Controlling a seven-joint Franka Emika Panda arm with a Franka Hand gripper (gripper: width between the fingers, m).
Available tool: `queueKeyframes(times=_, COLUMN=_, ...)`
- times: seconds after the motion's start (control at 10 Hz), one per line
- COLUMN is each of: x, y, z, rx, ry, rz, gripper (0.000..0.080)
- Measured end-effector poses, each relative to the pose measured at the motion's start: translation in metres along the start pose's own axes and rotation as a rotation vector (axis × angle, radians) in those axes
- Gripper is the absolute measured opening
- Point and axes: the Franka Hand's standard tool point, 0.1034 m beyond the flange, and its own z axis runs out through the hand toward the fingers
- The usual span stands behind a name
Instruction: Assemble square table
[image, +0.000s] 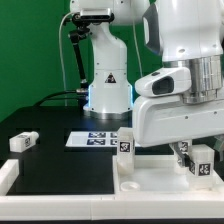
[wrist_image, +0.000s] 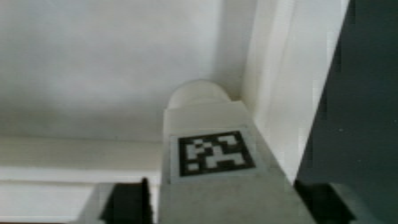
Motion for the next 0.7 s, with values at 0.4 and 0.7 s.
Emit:
queueKeyframes(times=0.4, x=0.0005, y=0.0010, z=0.0000, rx=-0.006, ry=0.003, rz=0.389, gripper=0.0289)
queueKeyframes(times=0.7, x=0.0004, y=-0.0040, z=-0.0002, rx=-0.002, ry=-0.050, rz=0.993, gripper=0.0290)
